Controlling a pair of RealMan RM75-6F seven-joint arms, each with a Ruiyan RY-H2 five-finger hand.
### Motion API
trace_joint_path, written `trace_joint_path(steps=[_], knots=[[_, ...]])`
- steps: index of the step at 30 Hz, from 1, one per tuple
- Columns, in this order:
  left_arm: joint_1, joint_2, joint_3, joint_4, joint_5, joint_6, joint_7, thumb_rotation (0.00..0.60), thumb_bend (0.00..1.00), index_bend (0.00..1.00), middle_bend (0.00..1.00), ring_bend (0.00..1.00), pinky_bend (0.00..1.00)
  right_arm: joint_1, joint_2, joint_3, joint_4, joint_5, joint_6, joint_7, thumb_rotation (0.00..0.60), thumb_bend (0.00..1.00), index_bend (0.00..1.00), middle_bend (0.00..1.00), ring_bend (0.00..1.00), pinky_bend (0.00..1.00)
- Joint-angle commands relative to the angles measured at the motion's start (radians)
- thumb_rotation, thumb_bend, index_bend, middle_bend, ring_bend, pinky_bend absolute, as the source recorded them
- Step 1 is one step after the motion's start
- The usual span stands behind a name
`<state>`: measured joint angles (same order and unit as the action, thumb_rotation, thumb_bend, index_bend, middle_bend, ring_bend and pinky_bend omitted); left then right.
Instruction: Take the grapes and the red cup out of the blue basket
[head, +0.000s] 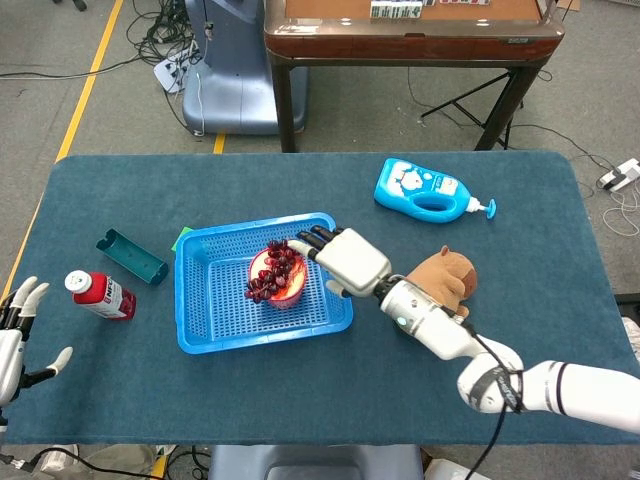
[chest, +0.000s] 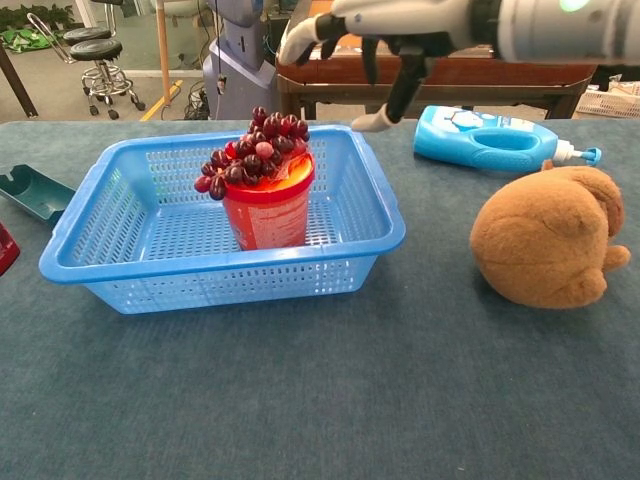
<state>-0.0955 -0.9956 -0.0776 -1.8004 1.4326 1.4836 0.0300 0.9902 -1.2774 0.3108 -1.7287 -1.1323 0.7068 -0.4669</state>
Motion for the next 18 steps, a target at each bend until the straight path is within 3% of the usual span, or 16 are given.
trace_joint_path(steps=[1, 11, 18], knots=[[0.0, 0.0, -0.001, 0.0, -0.002, 0.0, 0.001, 0.6, 0.28, 0.0, 0.0, 0.0, 0.2, 0.061, -0.062, -0.009, 0.055, 0.055, -0.021, -0.044, 0.6, 0.27, 0.11, 0.12, 0.12, 0.34], [0.007, -0.005, -0.001, 0.009, -0.013, 0.004, -0.006, 0.6, 0.28, 0.0, 0.0, 0.0, 0.2, 0.21, -0.15, -0.038, 0.17, 0.186, -0.057, -0.129, 0.6, 0.27, 0.11, 0.12, 0.12, 0.33], [0.015, -0.004, -0.003, 0.017, -0.019, 0.012, -0.021, 0.6, 0.28, 0.0, 0.0, 0.0, 0.2, 0.31, -0.177, -0.087, 0.216, 0.313, -0.063, -0.226, 0.6, 0.27, 0.11, 0.12, 0.12, 0.31]])
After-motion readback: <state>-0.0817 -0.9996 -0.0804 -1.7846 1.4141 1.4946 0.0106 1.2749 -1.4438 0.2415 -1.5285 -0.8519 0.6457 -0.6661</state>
